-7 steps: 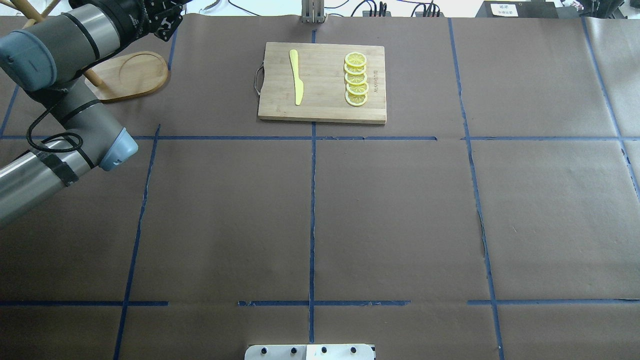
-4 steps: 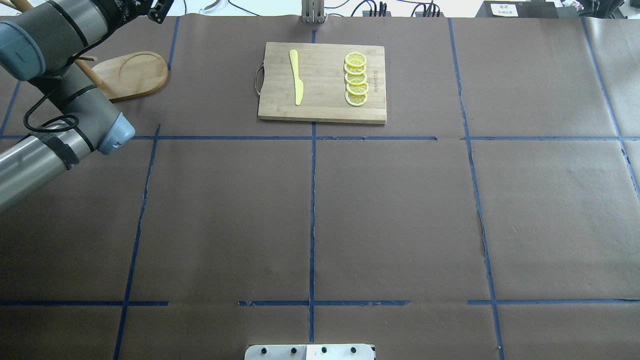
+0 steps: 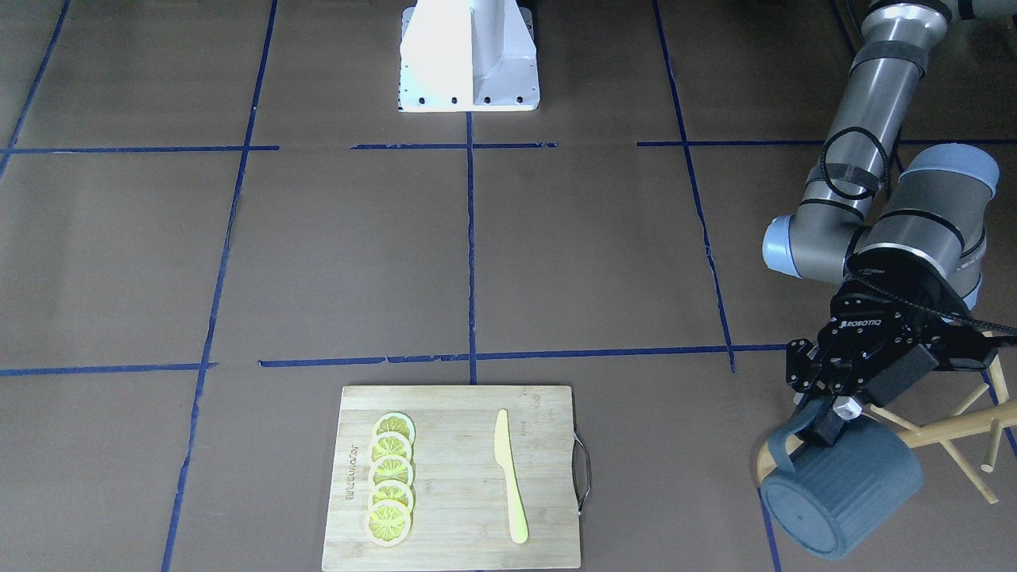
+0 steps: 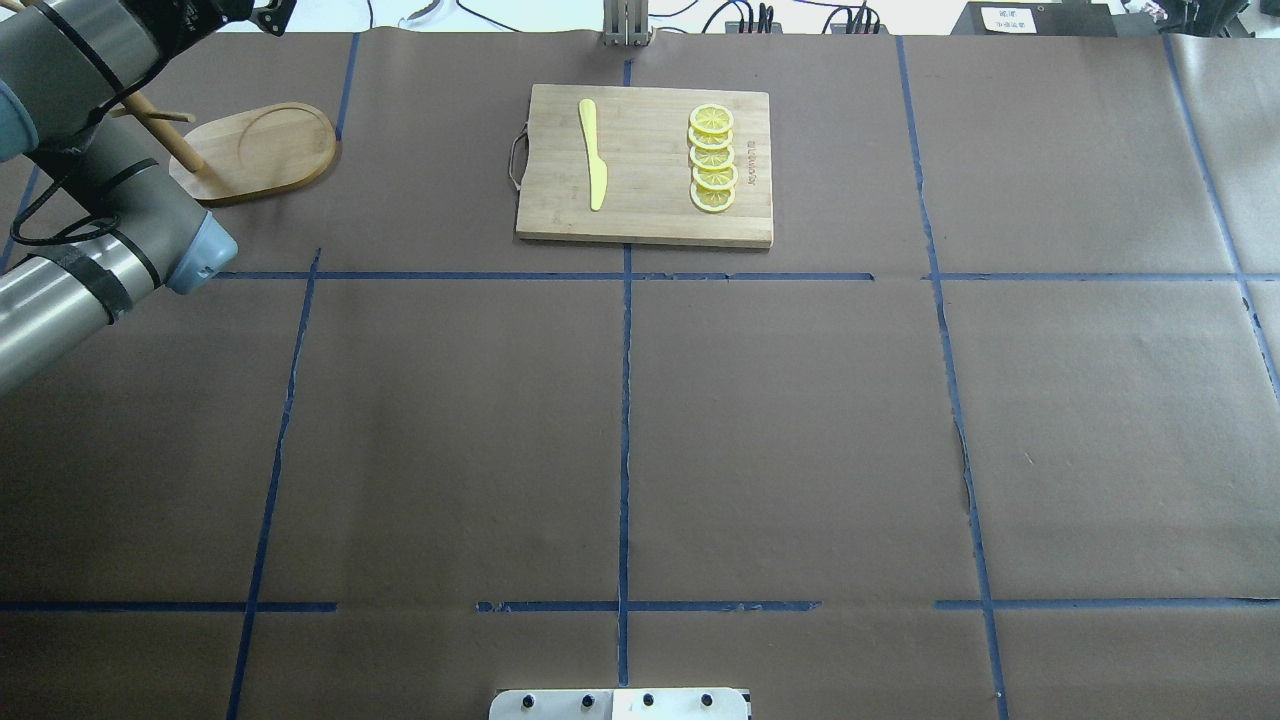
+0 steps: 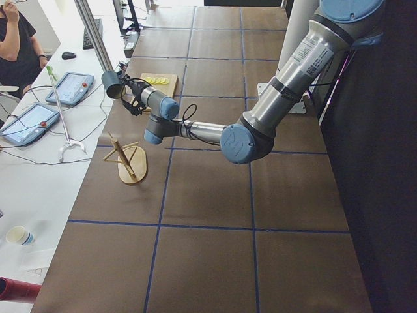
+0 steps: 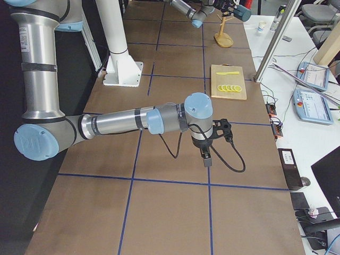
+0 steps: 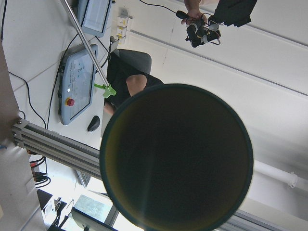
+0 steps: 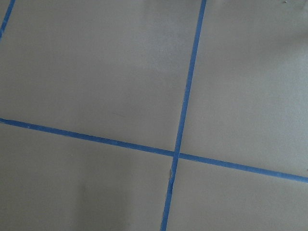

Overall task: Hang cup on storage rack
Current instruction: 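Lift the blue mug with the left gripper and carry it to the wooden rack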

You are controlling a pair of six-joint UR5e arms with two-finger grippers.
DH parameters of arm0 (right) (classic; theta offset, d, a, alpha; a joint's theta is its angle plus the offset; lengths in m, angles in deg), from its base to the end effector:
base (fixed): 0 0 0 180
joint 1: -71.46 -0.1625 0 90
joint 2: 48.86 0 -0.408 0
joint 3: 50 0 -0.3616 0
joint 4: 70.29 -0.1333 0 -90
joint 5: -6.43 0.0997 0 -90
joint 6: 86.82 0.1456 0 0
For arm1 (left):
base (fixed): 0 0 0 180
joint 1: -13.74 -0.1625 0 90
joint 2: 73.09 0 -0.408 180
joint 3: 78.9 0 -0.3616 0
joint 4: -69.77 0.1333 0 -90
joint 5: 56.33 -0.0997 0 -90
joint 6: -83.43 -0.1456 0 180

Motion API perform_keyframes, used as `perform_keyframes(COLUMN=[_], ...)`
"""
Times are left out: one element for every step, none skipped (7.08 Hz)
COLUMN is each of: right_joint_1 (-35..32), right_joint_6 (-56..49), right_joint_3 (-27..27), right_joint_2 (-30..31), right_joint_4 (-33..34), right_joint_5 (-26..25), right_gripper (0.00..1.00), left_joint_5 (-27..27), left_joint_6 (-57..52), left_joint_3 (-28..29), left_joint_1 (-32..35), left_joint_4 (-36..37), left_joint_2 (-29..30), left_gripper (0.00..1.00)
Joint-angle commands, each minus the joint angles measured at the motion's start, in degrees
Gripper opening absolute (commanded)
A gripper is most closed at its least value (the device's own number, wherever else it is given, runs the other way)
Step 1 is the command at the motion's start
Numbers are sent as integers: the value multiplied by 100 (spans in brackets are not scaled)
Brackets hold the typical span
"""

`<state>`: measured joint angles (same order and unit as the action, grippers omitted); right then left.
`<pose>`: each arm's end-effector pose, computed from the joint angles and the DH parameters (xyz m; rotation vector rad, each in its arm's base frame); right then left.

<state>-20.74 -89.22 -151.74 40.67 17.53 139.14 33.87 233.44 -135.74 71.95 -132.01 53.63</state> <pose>0.0529 -0.4782 0.5729 0.2690 -0.7312 -0.0969 0.2526 -0.6596 0.3147 -0.0382 2.2701 -1.2311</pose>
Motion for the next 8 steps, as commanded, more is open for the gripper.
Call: perform_keyframes(right_joint_1=[0,0,0,0,0,0,0,0], right_joint_6=[3,3,3,3,3,3,3,3], right_joint_3=[-4,-13,-13,-21,-39,-39,-48,-48], right_joint_2=[-32,-32,-32,-41,-41,-50,-50,-50], right_joint_4=[7,-2,-2,-2,-2,-2,-2,-2], right_joint_5=[0,0,-9,-9,-17,-18,-18,-18], right_gripper=[100,100,100,100,100,100,100,100], left_joint_5=[-11,-11,-11,-11,-11,-11,-11,-11], left_joint_6=[116,116,116,107,107,107,116,116], left_joint_3=[15,15,15,15,24,15,24,15], left_joint_1=[14,14,14,23,23,23,23,14], left_joint_4=[-420,-693,-757,-784,-871,-941,-968,-968], left_joint_2=[-260,-410,-516,-586,-674,-753,-867,-964], left_gripper=[0,0,0,0,0,0,0,0])
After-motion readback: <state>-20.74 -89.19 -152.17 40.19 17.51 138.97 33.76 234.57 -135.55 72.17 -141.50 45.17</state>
